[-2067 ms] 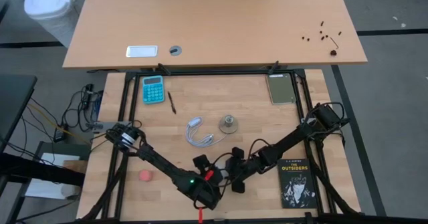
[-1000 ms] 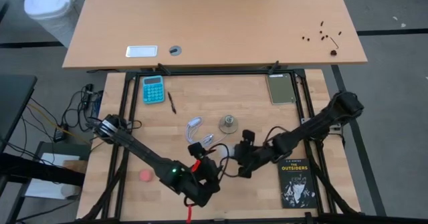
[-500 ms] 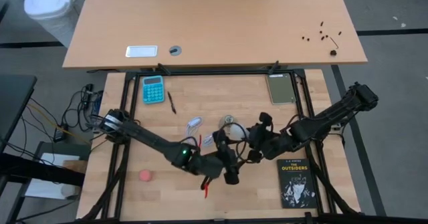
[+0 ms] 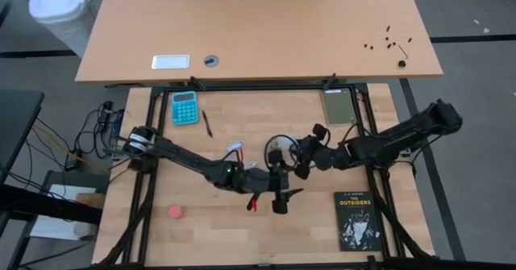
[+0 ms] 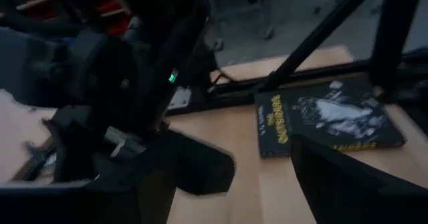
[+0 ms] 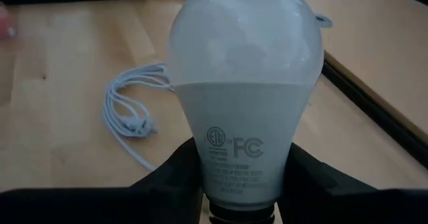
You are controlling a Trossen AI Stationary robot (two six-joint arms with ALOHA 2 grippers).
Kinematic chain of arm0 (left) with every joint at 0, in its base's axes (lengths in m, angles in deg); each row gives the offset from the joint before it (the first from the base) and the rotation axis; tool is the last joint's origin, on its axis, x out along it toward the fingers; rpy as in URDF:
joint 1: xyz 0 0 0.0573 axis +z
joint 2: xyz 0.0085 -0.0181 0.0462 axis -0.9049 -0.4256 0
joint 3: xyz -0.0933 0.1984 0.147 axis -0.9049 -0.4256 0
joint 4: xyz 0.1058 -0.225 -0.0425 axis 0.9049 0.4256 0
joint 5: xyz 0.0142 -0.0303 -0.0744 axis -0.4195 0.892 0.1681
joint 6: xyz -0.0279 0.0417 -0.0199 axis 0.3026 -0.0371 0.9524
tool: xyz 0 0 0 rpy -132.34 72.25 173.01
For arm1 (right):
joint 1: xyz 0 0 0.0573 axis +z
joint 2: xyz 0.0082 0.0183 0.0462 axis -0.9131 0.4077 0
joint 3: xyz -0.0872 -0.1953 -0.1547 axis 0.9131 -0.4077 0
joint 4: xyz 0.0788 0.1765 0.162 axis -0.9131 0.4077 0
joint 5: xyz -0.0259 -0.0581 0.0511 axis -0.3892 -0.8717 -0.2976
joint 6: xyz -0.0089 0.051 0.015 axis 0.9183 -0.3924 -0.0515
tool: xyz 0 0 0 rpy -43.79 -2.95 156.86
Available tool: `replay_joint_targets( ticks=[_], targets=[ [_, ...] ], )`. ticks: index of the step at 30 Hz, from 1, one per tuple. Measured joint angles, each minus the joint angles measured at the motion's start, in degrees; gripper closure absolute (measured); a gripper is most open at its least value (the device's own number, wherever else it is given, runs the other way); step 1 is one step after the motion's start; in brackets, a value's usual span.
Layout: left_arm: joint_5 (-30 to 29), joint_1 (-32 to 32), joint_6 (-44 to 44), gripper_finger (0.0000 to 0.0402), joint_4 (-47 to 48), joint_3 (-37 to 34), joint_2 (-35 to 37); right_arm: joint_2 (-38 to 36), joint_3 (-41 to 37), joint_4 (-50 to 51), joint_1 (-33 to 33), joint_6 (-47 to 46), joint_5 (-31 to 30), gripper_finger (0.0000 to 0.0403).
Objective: Screw lightbulb
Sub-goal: Insert the white lightbulb into the desk lamp
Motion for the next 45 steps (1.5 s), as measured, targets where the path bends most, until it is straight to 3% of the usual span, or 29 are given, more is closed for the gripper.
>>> replay_joint_targets(
  ticks=[5, 11, 16, 22, 28, 31, 37, 45],
  targets=[
    [1.94, 1.66, 1.13, 0.0126, -4.54, -5.0, 0.14, 0.09, -5.4, -7.3, -4.9, 0.8, 1.51, 0.0252],
    [6.27, 2.08, 1.75, 0.0127, -3.39, -9.48, 0.59, 0.0, -13.2, -29.48, -8.67, 2.41, 7.39, 0.0252],
    [10.56, 3.63, 4.51, 0.0127, -12.55, -15.46, 1.95, 0.02, -18.77, -45.48, -10.96, 4.13, 13.3, 0.0252],
    [14.5, 6.72, 7.55, 0.0127, -25.54, -23.64, 2.15, 0.1, -19.75, -45.99, -13.17, 3.72, 16.97, 0.0252],
    [15.2, 10.63, 9.3, 0.0127, -28.99, -29.78, 4.51, 0.24, -19.77, -45.98, -14.29, 4.79, 18.04, 0.0252],
    [12.59, 12.42, 9.32, 0.0127, -29.1, -32.79, 7.81, 0.24, -19.77, -46.87, -14.41, 4.82, 20.9, 0.0252],
    [1.51, 16.44, 8.6, 0.0127, -28.83, -36.6, 14.0, 0.44, -19.75, -48.59, -14.4, 4.39, 24.88, 0.0252],
    [2.63, 20.46, 8.6, 0.0127, -26.08, -33.48, 14.91, 0.74, -19.05, -49.16, -15.44, 5.89, 25.44, 0.0252]
  ],
)
